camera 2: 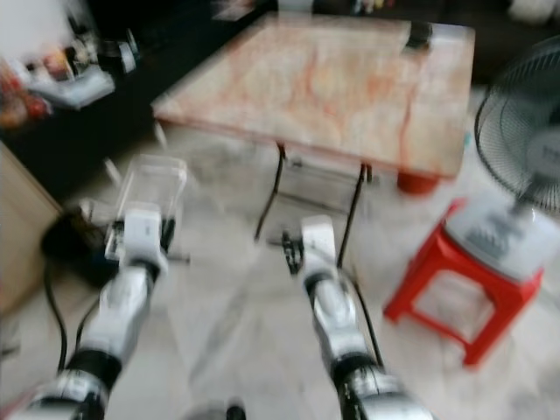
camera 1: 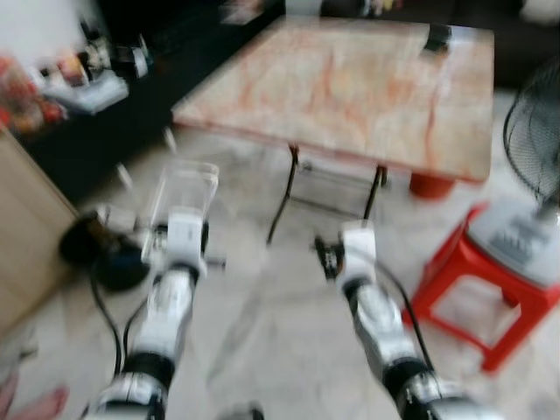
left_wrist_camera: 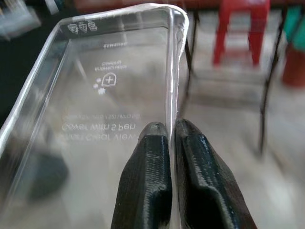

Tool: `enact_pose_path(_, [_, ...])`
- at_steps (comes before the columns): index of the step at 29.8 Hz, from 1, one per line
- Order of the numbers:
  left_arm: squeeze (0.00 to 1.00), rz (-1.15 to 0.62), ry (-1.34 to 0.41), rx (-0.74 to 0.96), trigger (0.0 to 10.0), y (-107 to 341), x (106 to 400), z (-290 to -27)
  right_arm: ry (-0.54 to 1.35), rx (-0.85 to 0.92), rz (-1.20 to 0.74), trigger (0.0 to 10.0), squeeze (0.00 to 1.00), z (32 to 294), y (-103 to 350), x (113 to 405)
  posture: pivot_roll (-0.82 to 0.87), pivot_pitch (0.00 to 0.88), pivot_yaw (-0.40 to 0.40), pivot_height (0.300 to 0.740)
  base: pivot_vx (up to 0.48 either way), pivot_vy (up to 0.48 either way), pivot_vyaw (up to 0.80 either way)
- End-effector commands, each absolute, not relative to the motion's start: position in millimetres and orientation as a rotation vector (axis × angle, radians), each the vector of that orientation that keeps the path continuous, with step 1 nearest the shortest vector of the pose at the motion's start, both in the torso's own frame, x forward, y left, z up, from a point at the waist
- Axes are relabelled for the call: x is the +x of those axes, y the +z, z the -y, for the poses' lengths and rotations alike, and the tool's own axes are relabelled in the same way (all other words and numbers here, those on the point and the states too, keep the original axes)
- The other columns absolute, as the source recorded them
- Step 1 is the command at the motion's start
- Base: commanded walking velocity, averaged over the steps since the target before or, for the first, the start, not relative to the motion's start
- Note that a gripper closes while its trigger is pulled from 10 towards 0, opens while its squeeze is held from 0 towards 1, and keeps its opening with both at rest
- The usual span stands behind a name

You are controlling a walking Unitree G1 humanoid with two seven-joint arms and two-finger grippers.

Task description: Picking trash to rubbish bin

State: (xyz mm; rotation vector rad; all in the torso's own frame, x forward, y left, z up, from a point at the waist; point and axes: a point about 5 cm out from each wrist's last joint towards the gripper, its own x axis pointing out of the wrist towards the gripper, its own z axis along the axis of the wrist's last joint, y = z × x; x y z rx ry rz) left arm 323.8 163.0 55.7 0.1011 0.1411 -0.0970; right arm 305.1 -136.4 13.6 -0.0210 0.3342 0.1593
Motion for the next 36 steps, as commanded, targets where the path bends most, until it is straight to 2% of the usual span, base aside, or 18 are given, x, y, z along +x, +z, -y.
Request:
enact_pose_path(1, [0.0, -0.301, -0.094, 0.128, 10.0, 24.5, 305.2, -178.2, 0.156, -0.038, -0.469, 10.0, 0.0, 137.6, -10.6, 285.2, 0.11, 0.115, 0.027, 0.74, 0.0, 0.0, 0.0])
enact_pose_path(4, [0.0, -0.472, -0.094, 0.162, 10.0, -9.0, 276.6, -191.6, 0.128, -0.056, -0.623, 10.0, 0.0, 146.7, -38.2, 256.0, 0.11, 0.109, 0.025, 0.74, 0.0, 0.0, 0.0])
enact_pose_path(8, [0.0, -0.565, -0.086, 0.182, 10.0, -25.8, 258.5, -199.4, 0.113, -0.063, -0.694, 10.0, 0.0, 151.5, -50.5, 240.3, 0.11, 0.11, 0.025, 0.74, 0.0, 0.0, 0.0])
enact_pose_path(9, [0.0, -0.62, -0.051, 0.169, 10.0, -36.2, 244.5, -207.2, 0.09, -0.051, -0.736, 10.0, 0.0, 155.5, -58.0, 229.4, 0.1, 0.11, 0.024, 0.74, 0.0, 0.0, 0.0])
enact_pose_path(15, [0.0, -0.783, 0.072, 0.133, 10.0, -61.1, 204.8, -227.7, 0.058, -0.067, -0.851, 10.0, 0.0, 162.8, -76.9, 198.1, 0.11, 0.124, 0.018, 0.74, 0.0, 0.0, 0.2])
enact_pose_path(23, [0.0, -0.829, 0.131, 0.1, 10.0, -69.6, 187.8, -233.0, 0.046, -0.066, -0.889, 10.0, 0.0, 163.8, -81.9, 189.3, 0.1, 0.134, 0.011, 0.74, 0.0, 0.0, 0.78])
enact_pose_path(36, [0.0, -0.824, 0.145, 0.081, 10.0, -70.5, 187.1, -230.6, 0.049, -0.081, -0.875, 10.0, 0.0, 162.0, -78.7, 196.0, 0.11, 0.145, 0.001, 0.74, 0.0, 0.0, 0.8])
